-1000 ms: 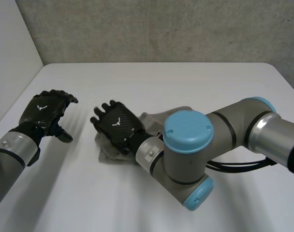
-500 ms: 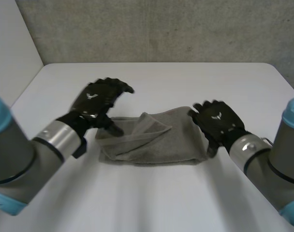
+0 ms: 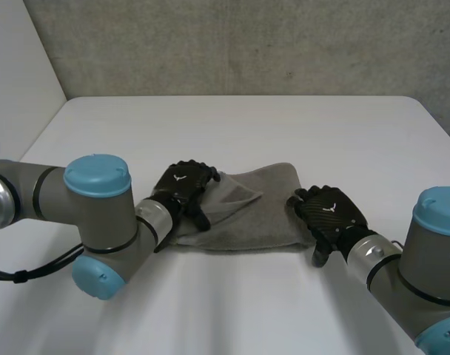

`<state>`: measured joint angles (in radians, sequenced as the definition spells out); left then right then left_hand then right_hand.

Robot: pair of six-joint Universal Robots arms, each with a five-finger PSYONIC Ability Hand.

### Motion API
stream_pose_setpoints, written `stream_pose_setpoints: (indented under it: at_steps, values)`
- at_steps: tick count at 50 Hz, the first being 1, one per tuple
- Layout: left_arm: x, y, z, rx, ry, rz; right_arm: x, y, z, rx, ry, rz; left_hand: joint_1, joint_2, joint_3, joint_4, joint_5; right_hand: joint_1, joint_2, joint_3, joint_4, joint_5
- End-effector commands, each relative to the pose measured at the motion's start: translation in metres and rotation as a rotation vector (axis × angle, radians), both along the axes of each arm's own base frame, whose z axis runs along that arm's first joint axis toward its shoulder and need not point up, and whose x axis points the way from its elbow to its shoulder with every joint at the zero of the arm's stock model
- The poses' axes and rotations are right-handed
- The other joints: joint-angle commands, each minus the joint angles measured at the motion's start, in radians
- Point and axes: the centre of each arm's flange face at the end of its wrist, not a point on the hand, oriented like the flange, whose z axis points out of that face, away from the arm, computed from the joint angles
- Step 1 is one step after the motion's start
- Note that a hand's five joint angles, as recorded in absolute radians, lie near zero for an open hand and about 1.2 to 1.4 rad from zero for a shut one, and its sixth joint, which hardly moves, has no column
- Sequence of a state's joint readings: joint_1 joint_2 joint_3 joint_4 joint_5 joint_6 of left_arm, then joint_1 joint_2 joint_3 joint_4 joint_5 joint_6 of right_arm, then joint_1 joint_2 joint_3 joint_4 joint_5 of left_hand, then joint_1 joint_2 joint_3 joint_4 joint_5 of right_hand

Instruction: Fold the towel.

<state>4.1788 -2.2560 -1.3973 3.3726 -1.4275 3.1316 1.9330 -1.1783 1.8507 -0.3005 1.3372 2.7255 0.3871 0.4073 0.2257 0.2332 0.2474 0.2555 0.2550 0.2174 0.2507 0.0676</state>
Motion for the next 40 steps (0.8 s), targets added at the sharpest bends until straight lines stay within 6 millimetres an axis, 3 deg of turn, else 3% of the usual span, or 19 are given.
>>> stream_pose_setpoints:
  at_steps: [1, 6, 8, 19, 23, 32, 35, 38, 39, 40]
  values:
    - [0.010, -0.016, 0.007, -0.055, 0.006, 0.119, 0.002, -0.005, -0.013, -0.008, -0.003, -0.001, 0.041, 0.021, -0.051, -0.059, 0.006, 0.167, 0.168, -0.043, -0.076, 0.180]
    - [0.019, -0.026, 0.006, -0.078, 0.009, 0.164, 0.005, -0.012, -0.015, -0.044, -0.024, -0.001, 0.041, 0.021, -0.051, -0.059, 0.006, 0.399, 0.400, -0.043, -0.076, 0.412]
    - [0.022, -0.028, 0.005, -0.076, 0.006, 0.176, 0.006, -0.015, -0.015, -0.057, -0.042, -0.004, 0.041, 0.021, -0.051, -0.059, 0.006, 0.642, 0.642, -0.043, -0.076, 0.655]
    - [0.051, -0.041, -0.004, -0.068, -0.027, 0.278, 0.005, -0.014, -0.016, -0.048, -0.045, -0.018, 0.041, 0.021, -0.051, -0.059, 0.006, 0.605, 0.605, -0.043, -0.076, 0.618]
    - [0.055, -0.035, -0.002, -0.059, -0.032, 0.280, 0.003, -0.012, -0.014, -0.045, -0.042, -0.022, 0.041, 0.021, -0.051, -0.059, 0.006, 0.443, 0.444, -0.043, -0.076, 0.457]
    - [0.057, -0.004, 0.013, -0.063, -0.023, 0.251, 0.002, -0.004, -0.014, -0.034, -0.043, -0.014, 0.038, 0.018, -0.051, -0.059, 0.003, 0.475, 0.476, -0.043, -0.076, 0.489]
    - [0.055, 0.005, 0.014, -0.063, -0.022, 0.234, 0.002, -0.004, -0.014, -0.031, -0.050, -0.014, 0.038, 0.018, -0.051, -0.059, 0.003, 0.578, 0.579, -0.043, -0.076, 0.591]
    - [0.054, 0.009, 0.014, -0.062, -0.023, 0.228, 0.003, -0.004, -0.015, -0.013, -0.076, -0.021, 0.038, 0.018, -0.051, -0.059, 0.003, 0.775, 0.775, -0.043, -0.076, 0.788]
    - [0.054, 0.011, 0.016, -0.064, -0.021, 0.226, 0.003, -0.004, -0.015, -0.001, -0.088, -0.022, 0.038, 0.018, -0.051, -0.059, 0.003, 0.961, 0.961, -0.043, -0.076, 0.974]
    - [0.054, 0.011, 0.016, -0.064, -0.021, 0.226, 0.003, -0.004, -0.015, -0.001, -0.088, -0.022, 0.038, 0.018, -0.051, -0.059, 0.003, 0.963, 0.963, -0.043, -0.076, 0.976]
